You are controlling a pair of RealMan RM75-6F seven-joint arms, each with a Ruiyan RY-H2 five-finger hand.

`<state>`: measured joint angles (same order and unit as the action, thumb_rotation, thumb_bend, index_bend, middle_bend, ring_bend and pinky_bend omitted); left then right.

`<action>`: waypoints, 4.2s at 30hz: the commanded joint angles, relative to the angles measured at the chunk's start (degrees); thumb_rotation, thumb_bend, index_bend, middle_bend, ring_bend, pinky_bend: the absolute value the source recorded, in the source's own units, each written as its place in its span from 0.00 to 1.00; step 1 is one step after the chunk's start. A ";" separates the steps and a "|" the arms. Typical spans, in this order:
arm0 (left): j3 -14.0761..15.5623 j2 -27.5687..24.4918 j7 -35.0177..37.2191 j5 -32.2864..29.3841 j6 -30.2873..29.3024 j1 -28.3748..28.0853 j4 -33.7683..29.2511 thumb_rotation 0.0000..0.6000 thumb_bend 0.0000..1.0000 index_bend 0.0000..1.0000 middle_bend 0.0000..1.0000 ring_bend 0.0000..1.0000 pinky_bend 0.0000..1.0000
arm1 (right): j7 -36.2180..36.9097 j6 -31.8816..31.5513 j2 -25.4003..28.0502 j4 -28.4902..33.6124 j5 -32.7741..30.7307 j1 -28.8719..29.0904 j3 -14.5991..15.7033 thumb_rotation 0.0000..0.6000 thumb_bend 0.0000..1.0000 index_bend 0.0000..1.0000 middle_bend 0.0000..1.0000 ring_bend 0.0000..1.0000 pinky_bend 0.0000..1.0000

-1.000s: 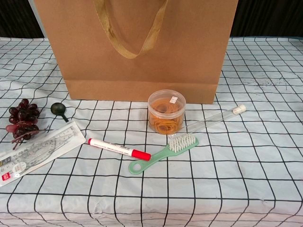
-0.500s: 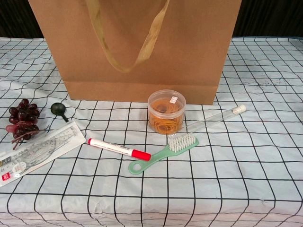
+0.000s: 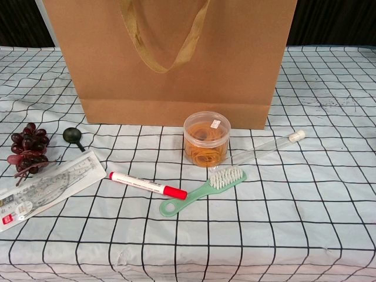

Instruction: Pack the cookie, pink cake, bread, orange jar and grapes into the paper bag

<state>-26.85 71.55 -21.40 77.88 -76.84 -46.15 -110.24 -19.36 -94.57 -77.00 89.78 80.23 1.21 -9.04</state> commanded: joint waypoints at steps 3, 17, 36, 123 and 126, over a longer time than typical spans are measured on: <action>15.82 -7.41 10.39 16.94 -7.19 13.27 1.39 1.00 0.07 0.20 0.21 0.07 0.22 | -0.16 -0.38 0.15 0.31 0.14 -0.16 -0.09 1.00 0.21 0.14 0.14 0.21 0.23; 31.43 -0.53 23.31 28.30 -3.55 19.14 18.23 1.00 0.07 0.19 0.21 0.13 0.24 | -0.32 0.00 -0.12 -0.02 0.37 -0.15 0.14 1.00 0.21 0.14 0.14 0.21 0.23; 18.03 19.51 2.03 6.58 24.05 4.42 17.60 1.00 0.07 0.17 0.17 0.07 0.15 | 2.11 0.59 1.03 0.11 -0.11 -0.37 -0.21 1.00 0.21 0.14 0.14 0.21 0.23; 13.95 19.76 13.74 12.51 12.46 -4.26 5.00 1.00 0.31 0.30 0.41 0.31 0.39 | 4.13 -0.07 1.77 1.40 0.32 -0.83 -0.56 1.00 0.22 0.14 0.14 0.21 0.23; 10.81 18.74 11.97 13.44 10.04 -4.48 3.95 1.00 0.31 0.30 0.41 0.31 0.39 | 4.21 -0.15 1.89 1.43 0.14 -0.92 -0.65 1.00 0.22 0.14 0.14 0.21 0.23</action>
<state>-14.23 91.18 -8.42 90.71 -65.58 -50.55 -105.33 -15.15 -94.71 -75.13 91.21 80.37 0.30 -9.67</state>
